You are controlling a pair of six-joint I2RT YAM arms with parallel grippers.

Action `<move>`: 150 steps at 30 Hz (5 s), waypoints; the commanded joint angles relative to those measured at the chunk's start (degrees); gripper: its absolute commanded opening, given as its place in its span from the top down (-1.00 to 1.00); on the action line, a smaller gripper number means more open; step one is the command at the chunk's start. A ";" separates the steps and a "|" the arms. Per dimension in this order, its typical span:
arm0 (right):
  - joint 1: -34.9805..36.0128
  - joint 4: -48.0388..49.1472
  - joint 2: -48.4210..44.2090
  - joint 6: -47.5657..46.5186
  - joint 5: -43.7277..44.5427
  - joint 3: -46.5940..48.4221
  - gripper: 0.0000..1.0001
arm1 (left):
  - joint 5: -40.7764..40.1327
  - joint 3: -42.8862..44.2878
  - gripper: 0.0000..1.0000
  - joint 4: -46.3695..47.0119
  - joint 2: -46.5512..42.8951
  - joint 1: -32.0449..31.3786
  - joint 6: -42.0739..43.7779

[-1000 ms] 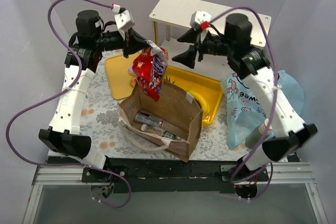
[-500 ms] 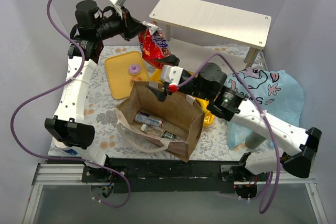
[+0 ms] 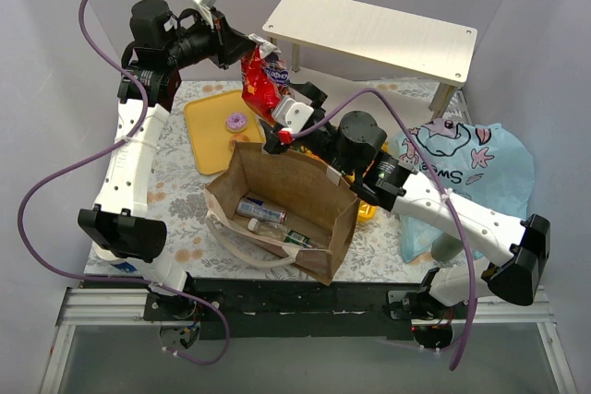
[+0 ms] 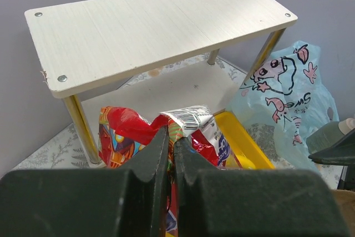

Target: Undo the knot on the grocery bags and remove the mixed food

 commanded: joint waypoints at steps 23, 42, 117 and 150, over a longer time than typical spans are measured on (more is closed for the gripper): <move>-26.78 -13.26 14.84 15.54 -22.76 43.03 0.97 | -10.57 3.28 1.00 15.37 -3.38 1.80 -1.09; -38.04 -7.38 18.55 22.78 -22.17 45.04 0.97 | -4.33 25.60 0.68 33.83 24.73 1.36 -3.55; 17.23 -44.47 -15.27 -17.97 -22.16 -17.17 -0.87 | 8.85 -28.62 1.00 -41.91 -19.87 -9.01 57.02; 24.01 -34.10 7.74 -4.12 -6.51 -17.01 -0.76 | 10.61 -54.02 1.00 -28.48 -48.64 -9.54 32.14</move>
